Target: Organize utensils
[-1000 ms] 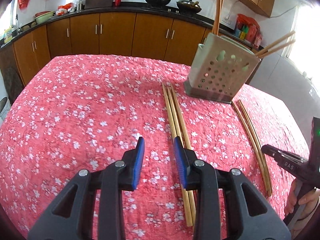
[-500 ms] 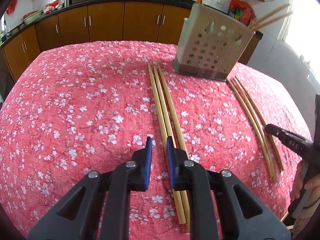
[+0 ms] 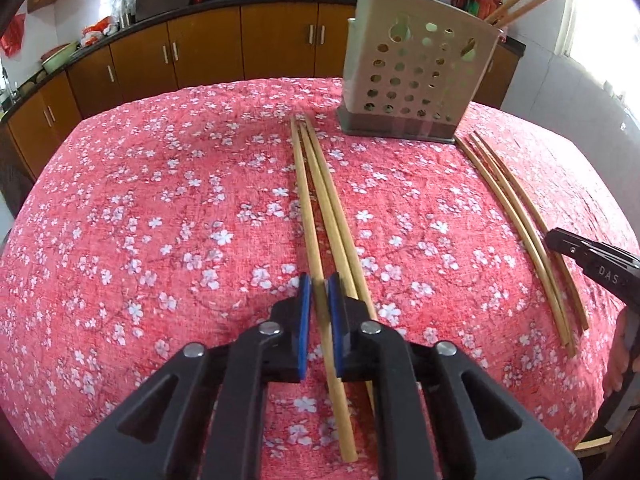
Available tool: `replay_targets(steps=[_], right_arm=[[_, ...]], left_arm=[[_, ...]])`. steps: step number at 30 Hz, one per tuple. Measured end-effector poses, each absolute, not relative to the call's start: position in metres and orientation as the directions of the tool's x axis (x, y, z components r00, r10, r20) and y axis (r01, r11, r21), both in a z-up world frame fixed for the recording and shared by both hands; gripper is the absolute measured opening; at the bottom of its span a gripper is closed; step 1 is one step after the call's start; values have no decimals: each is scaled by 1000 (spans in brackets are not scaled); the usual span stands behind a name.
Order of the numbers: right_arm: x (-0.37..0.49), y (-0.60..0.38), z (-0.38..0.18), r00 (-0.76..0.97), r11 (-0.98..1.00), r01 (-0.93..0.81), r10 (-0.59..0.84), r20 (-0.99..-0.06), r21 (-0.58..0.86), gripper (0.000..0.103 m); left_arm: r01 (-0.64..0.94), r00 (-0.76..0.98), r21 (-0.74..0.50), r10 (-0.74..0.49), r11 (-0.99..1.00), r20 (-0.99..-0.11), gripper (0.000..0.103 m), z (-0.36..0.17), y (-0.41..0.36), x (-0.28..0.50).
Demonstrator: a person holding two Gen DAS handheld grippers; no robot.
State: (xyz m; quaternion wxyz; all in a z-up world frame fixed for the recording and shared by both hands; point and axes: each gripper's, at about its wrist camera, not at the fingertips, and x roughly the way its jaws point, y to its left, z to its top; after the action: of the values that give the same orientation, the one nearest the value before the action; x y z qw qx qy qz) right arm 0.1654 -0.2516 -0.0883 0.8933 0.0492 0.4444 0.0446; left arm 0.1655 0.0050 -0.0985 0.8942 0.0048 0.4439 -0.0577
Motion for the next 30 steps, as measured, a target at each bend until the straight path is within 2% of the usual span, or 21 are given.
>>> replay_targets(steps=[4,10,30], right_arm=[[168,-251,-89,610,994,-40,107,-786,104,8],[183,-276,-90,629,995,44,44,-776,92,8],[180,-289,-92,650,992,56,51,-758,115,9]], left_arm=[[46,605,-39,-59,998,-794,8,-98,23,177],[-40,613,-28,2,999,-790,8,-98,69,188],[-59,630,-70,-17,996,-776,10,-96,90,187]])
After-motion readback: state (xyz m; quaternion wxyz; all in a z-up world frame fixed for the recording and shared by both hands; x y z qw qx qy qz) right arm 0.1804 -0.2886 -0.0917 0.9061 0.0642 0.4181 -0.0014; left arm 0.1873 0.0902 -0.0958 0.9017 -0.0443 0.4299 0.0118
